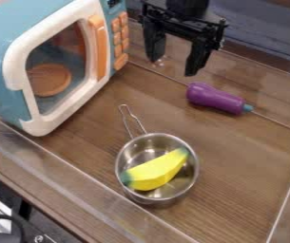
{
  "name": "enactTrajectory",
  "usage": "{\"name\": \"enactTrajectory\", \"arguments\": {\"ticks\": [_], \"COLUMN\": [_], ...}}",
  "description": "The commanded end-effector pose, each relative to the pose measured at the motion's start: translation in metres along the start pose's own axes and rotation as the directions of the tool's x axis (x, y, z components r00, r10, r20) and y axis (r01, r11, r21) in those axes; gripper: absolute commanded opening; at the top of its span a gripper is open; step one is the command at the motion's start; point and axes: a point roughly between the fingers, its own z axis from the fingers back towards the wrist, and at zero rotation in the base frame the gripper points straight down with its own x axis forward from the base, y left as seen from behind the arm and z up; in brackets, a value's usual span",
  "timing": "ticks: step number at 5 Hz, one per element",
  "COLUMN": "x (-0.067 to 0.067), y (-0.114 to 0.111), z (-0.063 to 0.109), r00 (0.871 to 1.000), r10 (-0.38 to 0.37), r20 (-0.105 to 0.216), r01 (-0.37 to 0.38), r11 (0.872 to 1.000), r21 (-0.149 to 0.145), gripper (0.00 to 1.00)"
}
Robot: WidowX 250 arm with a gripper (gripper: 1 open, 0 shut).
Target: Remove the banana from inside the silver pot and put it on the table
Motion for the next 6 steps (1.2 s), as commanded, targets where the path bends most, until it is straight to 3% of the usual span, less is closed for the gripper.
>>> {"name": "enactTrajectory", "arguments": {"ticks": [1,2,4,6], "x": [-0.031,-0.066,-0.067,-0.066], "y": [-0.004,-0.012,-0.027,-0.033], "z": [-0.034,-0.056,-0.098,-0.097], "r00": [0.991,0.981,0.981,0.978], "r10": [-0.1,-0.177,-0.194,-0.207], "r20": [-0.087,-0.076,0.006,0.034], "r01": [0.098,0.174,0.194,0.209], "r11": [0.995,0.984,0.98,0.975], "r21": [-0.025,-0.045,-0.039,-0.071], "gripper": [1.0,1.0,1.0,1.0]}}
